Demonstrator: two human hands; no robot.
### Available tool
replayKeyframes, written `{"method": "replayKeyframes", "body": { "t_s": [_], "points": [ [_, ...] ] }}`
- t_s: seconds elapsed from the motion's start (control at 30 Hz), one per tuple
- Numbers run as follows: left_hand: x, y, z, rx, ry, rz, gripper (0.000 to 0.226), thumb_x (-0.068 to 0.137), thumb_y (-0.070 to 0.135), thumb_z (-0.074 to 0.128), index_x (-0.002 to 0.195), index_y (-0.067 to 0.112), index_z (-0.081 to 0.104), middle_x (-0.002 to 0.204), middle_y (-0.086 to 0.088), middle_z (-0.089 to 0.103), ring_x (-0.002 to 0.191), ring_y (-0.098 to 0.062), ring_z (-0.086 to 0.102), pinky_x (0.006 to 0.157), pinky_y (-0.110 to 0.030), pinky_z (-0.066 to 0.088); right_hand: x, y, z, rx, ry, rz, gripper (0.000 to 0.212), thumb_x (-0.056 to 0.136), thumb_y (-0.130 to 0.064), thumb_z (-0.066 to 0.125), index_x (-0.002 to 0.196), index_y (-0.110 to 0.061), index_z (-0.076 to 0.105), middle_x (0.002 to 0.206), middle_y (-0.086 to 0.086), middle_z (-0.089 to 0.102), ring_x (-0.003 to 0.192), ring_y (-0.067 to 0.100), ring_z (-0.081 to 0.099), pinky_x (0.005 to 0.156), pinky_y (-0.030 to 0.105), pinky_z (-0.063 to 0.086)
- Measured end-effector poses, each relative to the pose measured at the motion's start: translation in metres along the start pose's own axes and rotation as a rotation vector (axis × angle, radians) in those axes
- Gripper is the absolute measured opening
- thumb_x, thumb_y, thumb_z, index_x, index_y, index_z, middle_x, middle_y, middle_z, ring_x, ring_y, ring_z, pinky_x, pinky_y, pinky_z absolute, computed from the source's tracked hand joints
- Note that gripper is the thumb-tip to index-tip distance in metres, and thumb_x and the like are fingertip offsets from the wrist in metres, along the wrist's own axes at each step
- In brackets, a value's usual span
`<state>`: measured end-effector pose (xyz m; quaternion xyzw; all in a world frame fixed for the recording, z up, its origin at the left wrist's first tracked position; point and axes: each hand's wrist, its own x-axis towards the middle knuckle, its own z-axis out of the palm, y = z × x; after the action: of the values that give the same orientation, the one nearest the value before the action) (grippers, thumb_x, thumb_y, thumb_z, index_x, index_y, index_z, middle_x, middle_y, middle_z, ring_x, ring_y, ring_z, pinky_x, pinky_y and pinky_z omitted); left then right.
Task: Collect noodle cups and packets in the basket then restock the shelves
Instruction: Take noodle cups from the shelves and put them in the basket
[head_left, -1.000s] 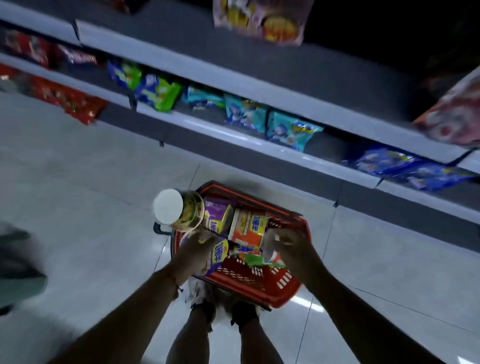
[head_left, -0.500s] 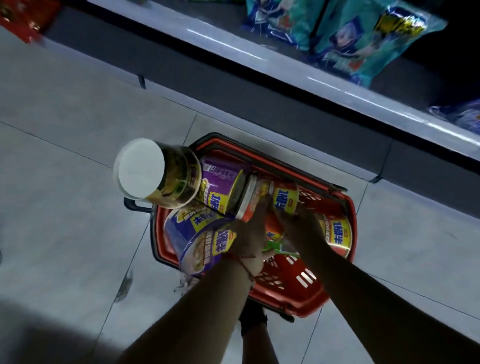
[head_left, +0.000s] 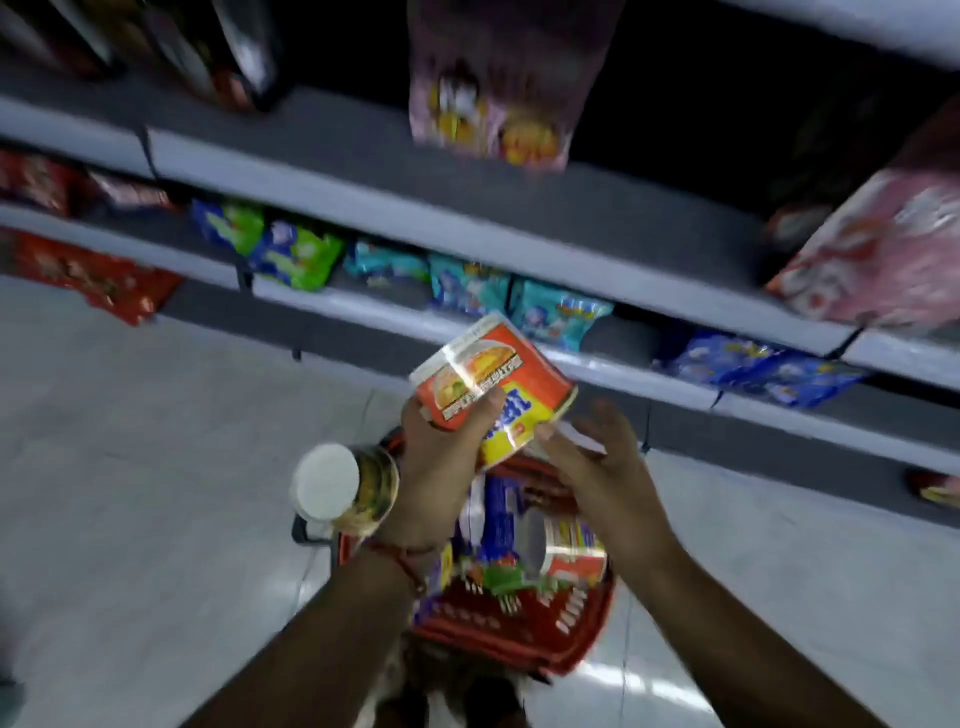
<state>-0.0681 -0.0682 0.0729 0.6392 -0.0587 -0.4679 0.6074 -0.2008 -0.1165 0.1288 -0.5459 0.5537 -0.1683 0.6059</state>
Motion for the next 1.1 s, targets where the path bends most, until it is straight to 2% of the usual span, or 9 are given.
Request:
{"method": "replayKeyframes", "body": {
  "t_s": [0.1,0.2,0.3,0.5,0.67,0.8,0.87,0.93,1.1],
  "points": [
    [-0.043,0.105,-0.01,0.099,-0.164,0.192,0.066,0.068,0.037,0.076,0.128,0.023,0.053,0.114,0.001,0.072,0.099,-0.015,0.071,0.074,-0.023,0.057,-0.019,-0.091,-0.035,-0.059,-0.075,-0.138,0.096,0.068,-0.053,0.071,0.152,-0.034,0.028,0.148,-0.013,0.04,0.133,0.009,0.044,0.095,0.03,0.043],
    [-0.107,0.199,-0.027,0.168,-0.296,0.314,0.064,0.066,0.038,0.07,0.127,0.028,0.052,0.114,0.003,0.072,0.099,-0.014,0.071,0.073,-0.021,0.056,-0.068,-0.184,-0.058,-0.108,-0.248,-0.291,0.082,0.064,-0.049,0.072,0.14,-0.031,0.046,0.141,-0.013,0.051,0.127,0.005,0.052,0.101,0.027,0.043],
    [-0.172,0.273,-0.036,0.214,-0.298,0.476,0.05,0.068,0.036,0.065,0.118,0.032,0.057,0.106,0.004,0.075,0.087,-0.008,0.072,0.065,-0.016,0.054,-0.127,-0.253,-0.06,-0.106,-0.365,-0.477,0.058,0.071,-0.032,0.072,0.126,-0.027,0.055,0.124,-0.011,0.064,0.107,-0.002,0.064,0.086,0.014,0.051],
    [-0.286,0.373,-0.019,0.166,-0.206,0.813,0.046,0.069,0.045,0.068,0.108,0.037,0.045,0.102,0.009,0.068,0.078,0.0,0.07,0.065,-0.017,0.053,-0.23,-0.342,-0.078,-0.084,-0.312,-0.789,0.061,0.073,-0.043,0.072,0.129,-0.03,0.05,0.118,-0.018,0.064,0.105,-0.007,0.063,0.087,0.018,0.05],
    [-0.372,0.402,0.03,0.228,-0.172,0.934,0.075,0.065,0.067,0.072,0.124,0.036,0.039,0.102,0.008,0.069,0.077,-0.002,0.07,0.075,-0.028,0.049,-0.3,-0.368,-0.136,-0.103,-0.212,-0.901,0.072,0.068,-0.062,0.072,0.132,-0.038,0.05,0.118,-0.019,0.068,0.108,0.005,0.066,0.102,0.043,0.049],
    [-0.419,0.408,0.101,0.301,-0.28,1.008,0.087,0.048,0.083,0.064,0.12,0.042,0.042,0.103,0.01,0.072,0.088,-0.005,0.07,0.089,-0.036,0.052,-0.353,-0.362,-0.21,-0.068,-0.097,-0.952,0.083,0.062,-0.059,0.079,0.135,-0.037,0.047,0.122,-0.015,0.067,0.108,0.003,0.066,0.095,0.03,0.053],
    [-0.448,0.409,0.148,0.326,-0.358,1.055,0.079,0.053,0.087,0.065,0.114,0.041,0.043,0.105,0.013,0.067,0.088,-0.001,0.067,0.082,-0.03,0.052,-0.379,-0.353,-0.254,-0.012,-0.014,-0.972,0.08,0.063,-0.052,0.082,0.134,-0.036,0.048,0.12,-0.013,0.069,0.106,0.002,0.067,0.088,0.022,0.053],
    [-0.482,0.411,0.19,0.368,-0.471,1.109,0.067,0.058,0.081,0.062,0.109,0.042,0.043,0.1,0.018,0.065,0.081,0.006,0.066,0.073,-0.022,0.047,-0.404,-0.347,-0.295,0.042,0.068,-1.0,0.079,0.062,-0.052,0.081,0.133,-0.035,0.049,0.12,-0.014,0.07,0.109,0.005,0.067,0.092,0.026,0.052],
    [-0.535,0.416,0.263,0.469,-0.738,1.217,0.078,0.049,0.093,0.056,0.119,0.061,0.041,0.121,0.023,0.057,0.1,0.003,0.065,0.087,-0.027,0.051,-0.453,-0.334,-0.368,0.185,0.218,-1.037,0.093,0.043,-0.066,0.08,0.128,-0.037,0.053,0.114,-0.013,0.072,0.105,0.006,0.068,0.091,0.031,0.05]
  ]
}}
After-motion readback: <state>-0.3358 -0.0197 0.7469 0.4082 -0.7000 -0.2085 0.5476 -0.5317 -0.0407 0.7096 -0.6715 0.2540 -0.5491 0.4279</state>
